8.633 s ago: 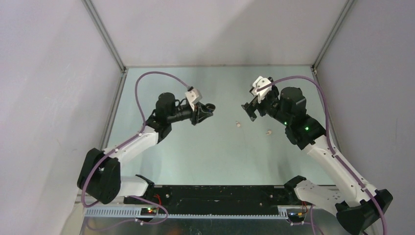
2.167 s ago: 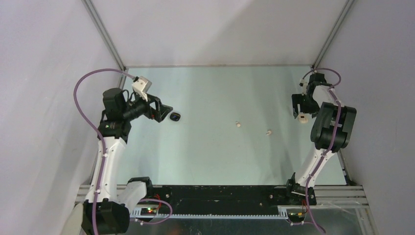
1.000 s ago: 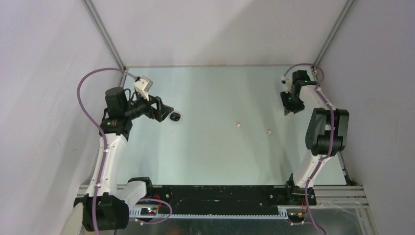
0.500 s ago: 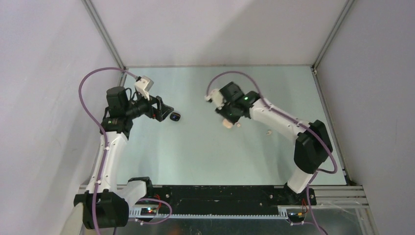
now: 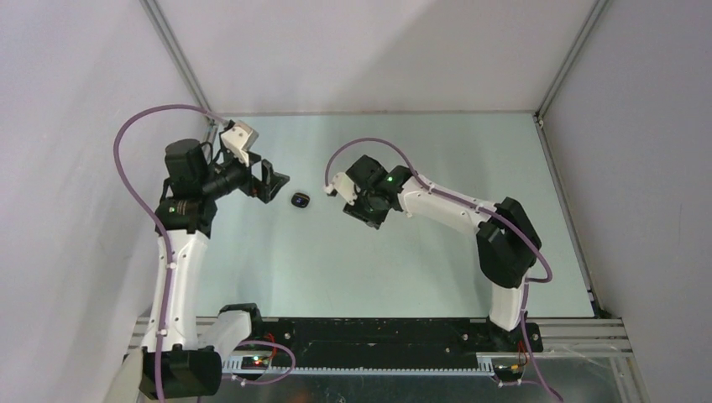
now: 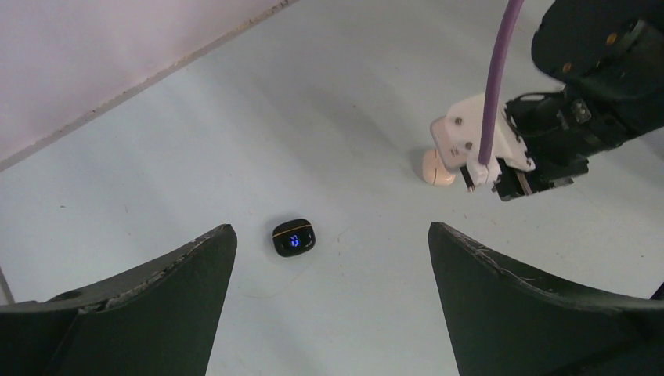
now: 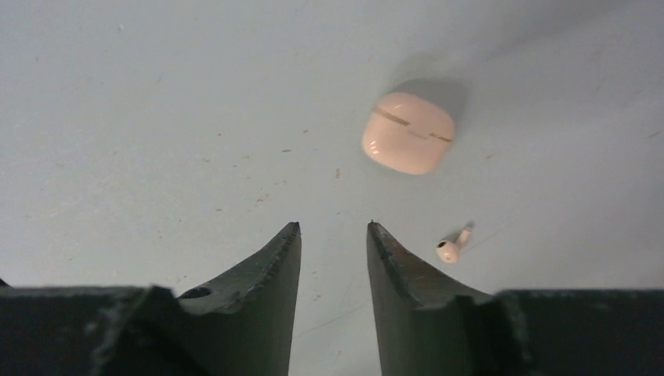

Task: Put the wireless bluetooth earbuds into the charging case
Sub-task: Place the charging case at the center of the board, then pick up the charging case at the center of the board.

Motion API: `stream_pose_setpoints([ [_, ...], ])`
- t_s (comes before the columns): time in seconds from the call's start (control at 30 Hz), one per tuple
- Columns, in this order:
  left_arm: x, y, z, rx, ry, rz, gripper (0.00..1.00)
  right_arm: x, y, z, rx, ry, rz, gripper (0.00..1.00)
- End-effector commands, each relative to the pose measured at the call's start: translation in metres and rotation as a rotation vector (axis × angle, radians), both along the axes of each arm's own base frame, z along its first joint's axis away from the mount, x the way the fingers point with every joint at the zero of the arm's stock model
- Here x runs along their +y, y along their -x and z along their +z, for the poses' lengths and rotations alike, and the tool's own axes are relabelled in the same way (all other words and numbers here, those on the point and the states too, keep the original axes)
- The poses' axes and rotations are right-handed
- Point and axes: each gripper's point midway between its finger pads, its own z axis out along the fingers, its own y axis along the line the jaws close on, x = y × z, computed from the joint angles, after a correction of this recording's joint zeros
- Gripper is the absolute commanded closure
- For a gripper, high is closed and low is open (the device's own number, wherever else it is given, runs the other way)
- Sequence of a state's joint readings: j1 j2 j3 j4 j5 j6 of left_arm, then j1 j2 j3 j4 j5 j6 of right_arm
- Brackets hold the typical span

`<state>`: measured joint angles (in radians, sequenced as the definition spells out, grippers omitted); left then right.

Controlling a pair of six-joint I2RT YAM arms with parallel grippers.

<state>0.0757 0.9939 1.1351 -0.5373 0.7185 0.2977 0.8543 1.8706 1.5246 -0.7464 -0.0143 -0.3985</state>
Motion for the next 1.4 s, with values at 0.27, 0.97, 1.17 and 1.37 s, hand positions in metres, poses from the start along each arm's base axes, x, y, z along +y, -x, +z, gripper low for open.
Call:
stream_pose_setpoints([
  [0.27, 0.006, 0.012, -0.025, -0.027, -0.050, 0.025, 0.01, -0.007, -0.077, -0.004, 0.004, 0.115, -0.043, 0.38],
  [0.97, 0.001, 0.005, -0.038, 0.002, 0.004, 0.017, 0.01, -0.006, -0.049, -0.066, 0.119, 0.135, -0.072, 0.07],
  [1.17, 0.000, 0.005, -0.037, 0.004, 0.014, 0.014, 0.01, -0.005, -0.058, -0.064, 0.062, 0.137, -0.091, 0.21],
  [1.37, -0.001, 0.005, -0.039, 0.007, 0.016, 0.013, 0.01, -0.006, -0.057, -0.057, 0.052, 0.127, -0.083, 0.18],
])
